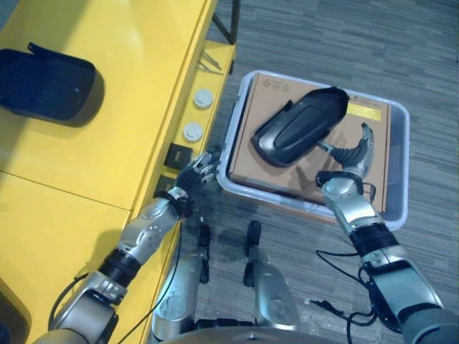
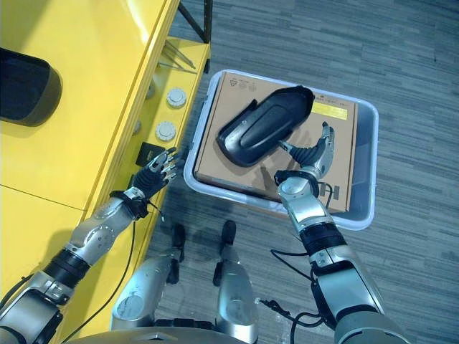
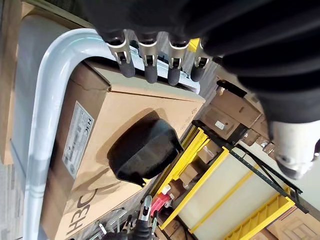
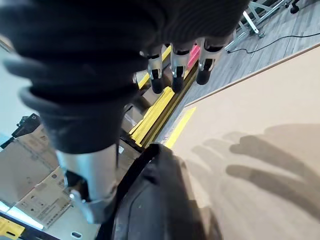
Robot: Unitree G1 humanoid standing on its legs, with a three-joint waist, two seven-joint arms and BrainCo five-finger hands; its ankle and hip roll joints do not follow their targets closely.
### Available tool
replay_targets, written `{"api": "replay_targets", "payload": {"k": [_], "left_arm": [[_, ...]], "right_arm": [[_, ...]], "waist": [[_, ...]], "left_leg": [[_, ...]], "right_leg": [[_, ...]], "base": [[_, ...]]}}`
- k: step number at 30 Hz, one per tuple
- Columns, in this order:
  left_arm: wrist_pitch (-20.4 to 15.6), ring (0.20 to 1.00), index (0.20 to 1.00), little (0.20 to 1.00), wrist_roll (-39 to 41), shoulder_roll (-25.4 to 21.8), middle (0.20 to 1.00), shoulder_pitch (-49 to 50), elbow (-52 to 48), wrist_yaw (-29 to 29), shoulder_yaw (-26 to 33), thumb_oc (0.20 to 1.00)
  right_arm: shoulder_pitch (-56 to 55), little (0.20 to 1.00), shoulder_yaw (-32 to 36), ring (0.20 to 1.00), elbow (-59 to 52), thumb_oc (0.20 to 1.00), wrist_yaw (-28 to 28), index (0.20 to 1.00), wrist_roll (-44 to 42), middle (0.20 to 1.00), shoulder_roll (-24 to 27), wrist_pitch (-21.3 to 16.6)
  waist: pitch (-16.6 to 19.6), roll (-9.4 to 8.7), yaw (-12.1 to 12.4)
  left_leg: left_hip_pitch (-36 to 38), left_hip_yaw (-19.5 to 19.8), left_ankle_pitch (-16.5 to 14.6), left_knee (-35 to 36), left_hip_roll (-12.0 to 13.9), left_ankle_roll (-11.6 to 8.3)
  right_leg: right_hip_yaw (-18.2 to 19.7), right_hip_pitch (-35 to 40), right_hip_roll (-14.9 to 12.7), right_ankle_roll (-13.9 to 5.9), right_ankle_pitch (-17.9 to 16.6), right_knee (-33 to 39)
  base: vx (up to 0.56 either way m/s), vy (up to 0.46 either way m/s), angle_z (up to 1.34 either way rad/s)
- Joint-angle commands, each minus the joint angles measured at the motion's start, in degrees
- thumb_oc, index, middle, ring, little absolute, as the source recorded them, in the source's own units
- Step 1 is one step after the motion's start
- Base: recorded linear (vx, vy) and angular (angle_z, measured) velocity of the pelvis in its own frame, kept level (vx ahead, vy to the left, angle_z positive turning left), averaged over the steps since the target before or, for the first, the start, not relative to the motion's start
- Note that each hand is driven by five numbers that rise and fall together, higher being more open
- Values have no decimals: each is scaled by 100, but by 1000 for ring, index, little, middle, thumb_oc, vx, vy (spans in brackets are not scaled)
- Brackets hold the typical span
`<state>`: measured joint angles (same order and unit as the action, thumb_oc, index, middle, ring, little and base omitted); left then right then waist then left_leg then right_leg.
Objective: Move parts from the plastic box to the shelf.
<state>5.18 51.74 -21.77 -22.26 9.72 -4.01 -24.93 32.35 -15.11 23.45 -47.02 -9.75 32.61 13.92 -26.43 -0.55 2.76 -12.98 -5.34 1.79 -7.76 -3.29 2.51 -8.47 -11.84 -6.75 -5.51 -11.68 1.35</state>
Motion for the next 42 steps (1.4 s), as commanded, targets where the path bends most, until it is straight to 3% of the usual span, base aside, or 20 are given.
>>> {"api": "replay_targets", "payload": {"k": [1,10,15,16,23,36,42], "left_arm": [[-127,1000,1000,1000,215,209,1000,-5,-278,-128,-59,1000],[-216,1000,1000,1000,235,246,1000,-7,-183,-101,-48,1000],[-324,1000,1000,1000,236,267,1000,-43,-102,-107,-73,1000],[-509,1000,1000,1000,213,301,1000,-179,-19,-126,-88,1000],[-590,1000,1000,1000,203,345,1000,-264,-1,-84,-85,1000],[-801,1000,1000,1000,296,479,1000,-385,214,-36,-202,1000],[-931,1000,1000,1000,280,569,1000,-483,352,-59,-292,1000]], "right_arm": [[184,1000,-19,1000,-84,1000,-208,1000,143,1000,389,-153],[171,1000,-82,1000,-70,1000,-121,1000,50,1000,258,13],[201,1000,-129,1000,131,1000,-210,1000,-68,1000,187,-96],[524,1000,-241,1000,550,1000,-373,1000,-159,1000,85,-263],[785,1000,-304,1000,862,1000,-546,1000,-470,1000,-14,-358],[987,1000,-497,1000,1183,1000,-718,1000,-790,1000,-314,-169],[968,1000,-529,1000,1718,1000,-790,1000,-1072,1000,-476,-324]], "waist": [[333,95,73],[286,106,66],[265,116,81],[214,178,163],[204,245,233],[155,312,250],[101,326,240]], "left_leg": [[38,156,-175,169,45,-61],[16,145,-200,75,34,-51],[2,144,-203,68,29,-46],[-61,190,-193,37,-10,-42],[-100,240,-181,23,-53,-39],[-168,281,-172,-19,-107,-26],[-235,275,-174,-69,-114,-28]], "right_leg": [[-38,59,-128,-404,431,-320],[-32,37,-149,-404,427,-379],[-43,28,-163,-406,418,-376],[-89,-12,-215,-415,395,-384],[-135,-48,-272,-425,387,-413],[-120,-165,-339,-434,378,-506],[-118,-230,-357,-422,360,-531]], "base": [[0,0,0],[0,0,0],[-4,8,0],[-25,46,-5],[2,29,2],[9,22,3],[0,0,0]]}}
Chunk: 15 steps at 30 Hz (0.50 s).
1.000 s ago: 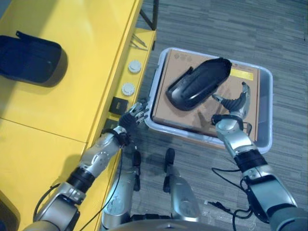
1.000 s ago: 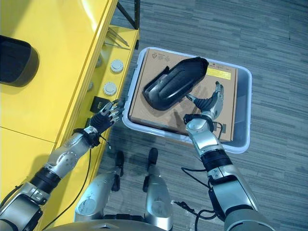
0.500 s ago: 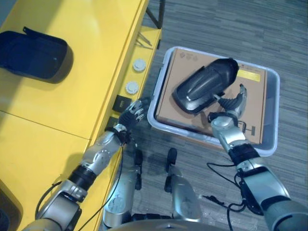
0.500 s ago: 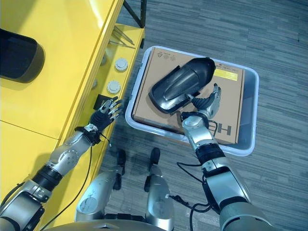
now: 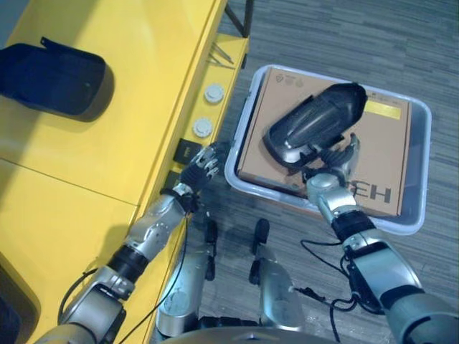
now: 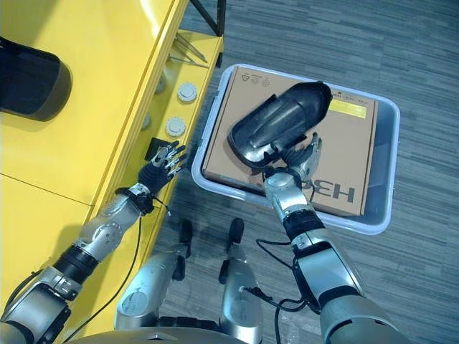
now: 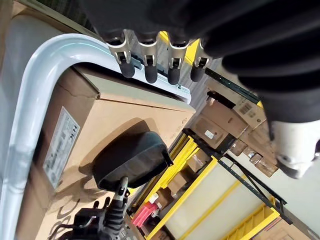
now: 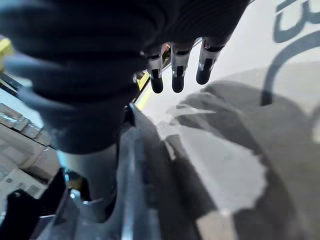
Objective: Move parts from the plastic box to the shelf.
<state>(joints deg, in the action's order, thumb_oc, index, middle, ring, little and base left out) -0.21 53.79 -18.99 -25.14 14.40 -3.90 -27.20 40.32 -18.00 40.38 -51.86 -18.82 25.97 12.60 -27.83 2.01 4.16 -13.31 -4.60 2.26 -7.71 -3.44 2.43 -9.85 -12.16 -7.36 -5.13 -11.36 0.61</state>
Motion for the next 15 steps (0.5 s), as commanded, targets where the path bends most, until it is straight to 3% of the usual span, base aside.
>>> {"api": "replay_targets", "payload": {"k": [1,8,9,10,11,15], "left_arm": [[-420,1000,1000,1000,86,299,1000,-214,-85,-76,-85,1000],[-535,1000,1000,1000,165,347,1000,-327,62,-77,-168,1000],[-566,1000,1000,1000,184,355,1000,-343,112,-95,-181,1000],[-581,1000,1000,1000,201,363,1000,-361,140,-95,-196,1000],[-574,1000,1000,1000,211,367,1000,-373,142,-92,-197,1000],[-583,1000,1000,1000,246,362,1000,-359,167,-145,-190,1000]], "right_arm": [[171,1000,-246,1000,149,1000,-299,1000,-216,1000,175,-228],[274,1000,-281,1000,789,1000,-265,1000,-563,1000,102,-457],[294,884,-285,884,855,884,-269,884,-618,884,86,-528],[319,410,-283,410,911,410,-271,410,-612,410,74,-566],[336,200,-283,200,930,200,-273,200,-644,200,70,-582],[371,200,-248,200,1025,200,-225,200,-692,200,107,-750]], "waist": [[230,71,98],[143,99,119],[134,104,120],[126,111,123],[123,114,126],[109,126,142]], "left_leg": [[-210,200,-222,-85,-103,-22],[-325,219,-205,-132,-127,-27],[-347,214,-204,-137,-130,-24],[-364,218,-200,-136,-137,-24],[-378,221,-198,-137,-142,-24],[-389,236,-188,-116,-153,-23]], "right_leg": [[19,-199,-299,-457,324,-454],[11,-298,-342,-458,291,-478],[12,-321,-350,-461,287,-482],[11,-341,-353,-462,285,-488],[12,-358,-354,-462,283,-493],[11,-376,-361,-463,279,-493]], "base": [[0,0,0],[-4,4,1],[0,0,0],[0,0,0],[0,0,0],[0,0,0]]}}
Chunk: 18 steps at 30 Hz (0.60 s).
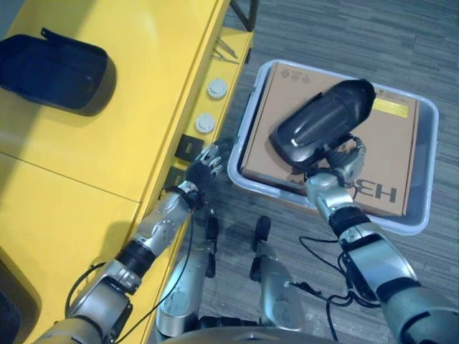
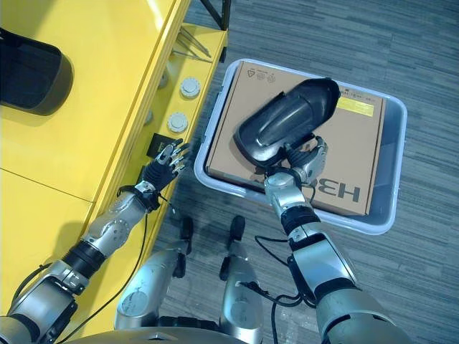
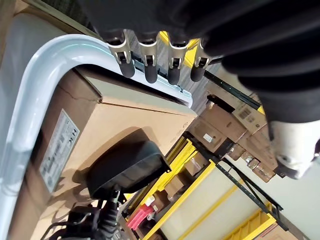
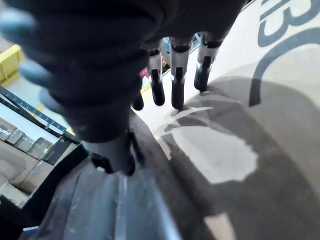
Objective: Move parts from the plastic box to the shelf.
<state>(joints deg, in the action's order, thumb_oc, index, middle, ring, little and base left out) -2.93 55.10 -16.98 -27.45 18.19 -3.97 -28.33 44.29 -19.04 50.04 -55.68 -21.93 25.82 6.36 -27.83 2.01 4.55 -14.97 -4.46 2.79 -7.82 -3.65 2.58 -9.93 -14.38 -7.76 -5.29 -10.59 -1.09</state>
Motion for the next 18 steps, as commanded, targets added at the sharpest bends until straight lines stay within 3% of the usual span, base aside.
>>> {"api": "replay_targets", "payload": {"k": [1,8,18], "left_arm": [[-310,1000,1000,1000,123,149,1000,-119,-214,-163,-70,1000],[-112,1000,1000,1000,126,65,1000,-22,-372,-175,-34,1000],[201,1000,1000,1000,71,-186,1000,343,-840,-267,51,1000]], "right_arm": [[-18,200,-133,200,54,200,175,200,-348,200,145,-162],[52,200,-160,200,-220,200,320,200,26,200,473,-323],[-15,200,38,200,-995,200,637,200,638,200,1135,-196]], "waist": [[108,128,107],[185,121,101],[356,93,73]], "left_leg": [[-222,226,-237,-94,-132,-39],[-109,226,-255,-48,-109,-46],[195,229,-303,71,-58,-48]], "right_leg": [[12,-157,-324,-451,201,-323],[-15,-82,-335,-465,216,-311],[-42,190,-292,-480,265,-238]], "base": [[0,0,0],[10,-10,0],[20,-37,-1]]}}
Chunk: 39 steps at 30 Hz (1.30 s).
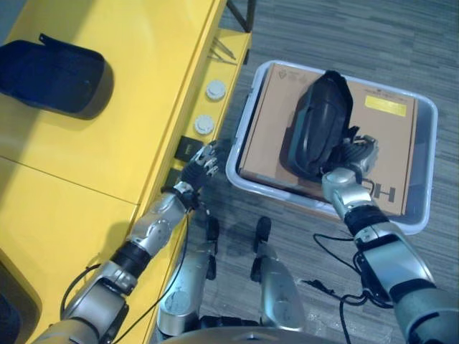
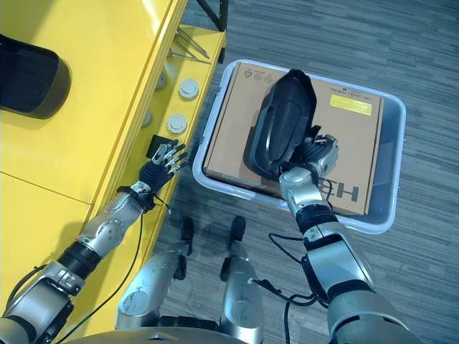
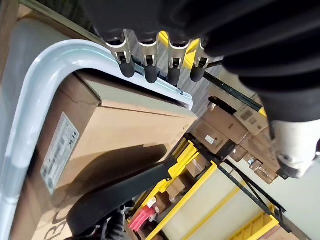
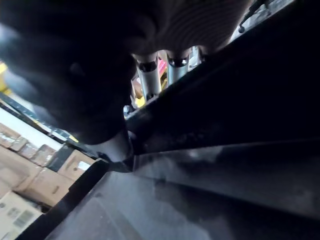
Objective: Move parts from the plastic box to the shelf.
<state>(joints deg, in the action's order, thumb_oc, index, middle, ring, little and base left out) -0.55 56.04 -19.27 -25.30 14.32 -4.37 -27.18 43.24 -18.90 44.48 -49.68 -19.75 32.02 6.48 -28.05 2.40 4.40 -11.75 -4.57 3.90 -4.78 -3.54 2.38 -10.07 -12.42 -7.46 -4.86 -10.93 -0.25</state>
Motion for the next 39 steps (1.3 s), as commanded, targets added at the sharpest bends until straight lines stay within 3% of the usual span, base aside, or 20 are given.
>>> {"api": "replay_targets", "payload": {"k": [1,6,11,19,24,28,35,39], "left_arm": [[1,1000,1000,1000,-19,21,1000,171,-502,-264,-55,1000],[272,1000,1000,1000,61,-59,1000,366,-752,-530,-7,1000],[919,1000,1000,1000,107,-28,1000,420,-968,-468,-44,1000],[1968,1000,1000,1000,371,374,1000,-62,-362,-17,-377,1000],[2267,1000,1000,1000,415,745,1000,-571,316,368,-696,1000],[2164,1000,1000,1000,54,1221,1000,-909,942,462,-1046,1000],[1912,1000,1000,1000,-7,1472,1000,-1073,918,533,-1230,1000],[1478,1000,1000,1000,43,1556,1000,-1115,802,732,-1268,1000]], "right_arm": [[74,200,35,200,-549,200,129,200,566,200,574,-198],[-61,200,-16,200,-1098,200,628,200,1097,200,824,-17],[-261,200,-167,200,-1513,200,1124,200,1472,200,910,101],[-378,200,-687,200,-1709,200,1832,200,1890,200,511,365],[-222,200,-996,200,-1527,200,1898,200,1856,200,141,362],[-101,200,-1232,200,-1361,200,1903,200,1789,200,-300,410],[-211,200,-1311,200,-1338,200,2026,200,1846,200,-545,436],[-228,200,-1354,200,-1379,200,2115,200,1881,200,-607,520]], "waist": [[415,47,87],[688,8,92],[1042,-37,79],[1629,-157,-69],[1907,-201,-190],[2141,-246,-330],[2275,-262,-446],[2324,-271,-487]], "left_leg": [[-77,239,-423,-212,-65,-29],[237,242,-441,-51,-30,-58],[603,224,-423,160,50,-107],[1077,69,-427,376,163,-160],[1270,-38,-460,414,216,-188],[1422,-148,-521,442,239,-205],[1508,-237,-557,468,250,-203],[1560,-262,-561,510,250,-204]], "right_leg": [[-36,45,-313,-523,308,-303],[-93,371,-257,-518,363,-158],[-146,725,-163,-493,435,-24],[-106,1142,-22,-443,504,144],[-19,1288,48,-424,534,188],[86,1389,93,-424,562,247],[164,1414,113,-438,561,277],[187,1443,124,-447,558,302]], "base": [[33,-53,0],[63,-60,-1],[91,-75,0],[95,-63,-3],[88,-45,-7],[71,-39,-18],[36,-13,-5],[21,-3,-8]]}}
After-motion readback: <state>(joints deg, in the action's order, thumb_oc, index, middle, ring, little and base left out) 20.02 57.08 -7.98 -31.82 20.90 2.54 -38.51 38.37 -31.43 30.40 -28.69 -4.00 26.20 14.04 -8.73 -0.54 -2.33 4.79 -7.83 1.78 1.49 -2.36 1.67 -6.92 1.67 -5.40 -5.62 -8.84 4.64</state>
